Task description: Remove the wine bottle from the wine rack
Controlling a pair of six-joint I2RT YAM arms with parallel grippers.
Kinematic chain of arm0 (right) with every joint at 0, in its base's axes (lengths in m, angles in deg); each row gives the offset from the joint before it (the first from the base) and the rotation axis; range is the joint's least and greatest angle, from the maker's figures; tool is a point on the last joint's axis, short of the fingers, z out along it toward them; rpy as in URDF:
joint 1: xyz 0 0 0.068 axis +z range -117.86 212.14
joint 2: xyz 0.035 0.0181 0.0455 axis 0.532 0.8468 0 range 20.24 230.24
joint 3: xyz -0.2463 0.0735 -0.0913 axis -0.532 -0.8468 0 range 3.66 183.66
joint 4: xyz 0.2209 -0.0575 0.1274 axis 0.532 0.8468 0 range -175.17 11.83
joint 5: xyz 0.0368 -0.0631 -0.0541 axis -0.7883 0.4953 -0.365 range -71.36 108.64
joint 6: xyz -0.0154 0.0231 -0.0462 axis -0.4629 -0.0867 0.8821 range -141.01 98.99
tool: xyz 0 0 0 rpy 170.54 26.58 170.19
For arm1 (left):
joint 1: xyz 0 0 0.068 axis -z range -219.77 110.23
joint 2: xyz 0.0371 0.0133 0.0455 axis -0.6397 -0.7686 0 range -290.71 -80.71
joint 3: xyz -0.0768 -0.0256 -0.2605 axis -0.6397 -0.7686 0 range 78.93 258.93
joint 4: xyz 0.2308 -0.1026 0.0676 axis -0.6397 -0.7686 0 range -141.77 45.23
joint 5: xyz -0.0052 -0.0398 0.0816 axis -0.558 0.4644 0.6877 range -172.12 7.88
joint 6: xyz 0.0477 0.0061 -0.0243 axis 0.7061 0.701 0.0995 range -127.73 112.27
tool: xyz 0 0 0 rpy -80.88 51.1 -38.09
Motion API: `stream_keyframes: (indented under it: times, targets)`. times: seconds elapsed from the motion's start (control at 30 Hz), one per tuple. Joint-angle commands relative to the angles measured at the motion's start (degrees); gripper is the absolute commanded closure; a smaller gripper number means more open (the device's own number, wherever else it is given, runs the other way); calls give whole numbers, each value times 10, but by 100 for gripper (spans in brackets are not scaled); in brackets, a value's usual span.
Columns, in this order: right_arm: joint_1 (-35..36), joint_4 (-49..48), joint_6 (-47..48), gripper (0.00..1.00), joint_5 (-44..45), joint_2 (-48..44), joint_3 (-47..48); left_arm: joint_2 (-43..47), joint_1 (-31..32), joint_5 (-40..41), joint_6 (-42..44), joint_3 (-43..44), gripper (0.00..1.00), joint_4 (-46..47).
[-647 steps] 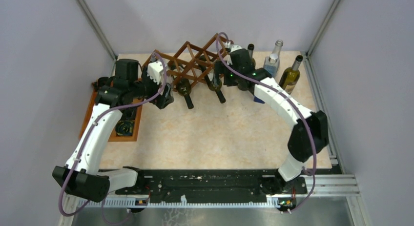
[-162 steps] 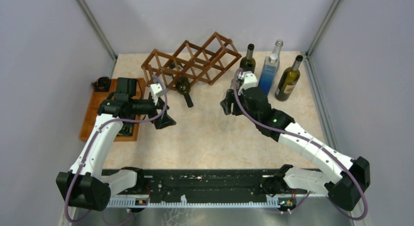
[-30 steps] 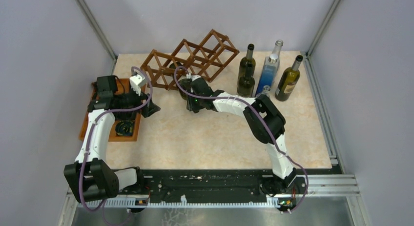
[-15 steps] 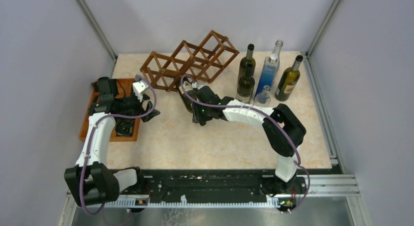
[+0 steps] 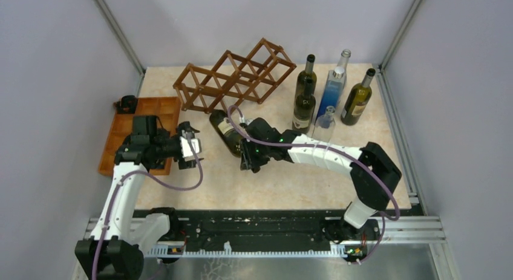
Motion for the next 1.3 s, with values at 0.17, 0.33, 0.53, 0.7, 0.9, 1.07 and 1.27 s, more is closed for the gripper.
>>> stream_keyframes:
  times: [0.17,0.33,0.53,0.7,0.9,1.07,1.27]
  targets:
    - [30,-14,7,100,-70,-125,21,43,103,48,189,-28,1,8]
    - [43,20,21,100,-108,-119,51,62,141,84,231,-67,1,50]
    - [55,29,27,100,-138,-111,73,90,154,120,314,-118,1,82]
    - [71,43,40,100,-160,-90,104,99,165,135,319,-150,1,144]
    - [89,42,43,100,-175,-67,134,88,183,151,306,-148,1,146]
    - [93,57,51,100,-171,-61,152,78,186,164,302,-143,8,139]
    - [92,77,55,75,-118,-72,149,74,186,147,258,-122,82,131]
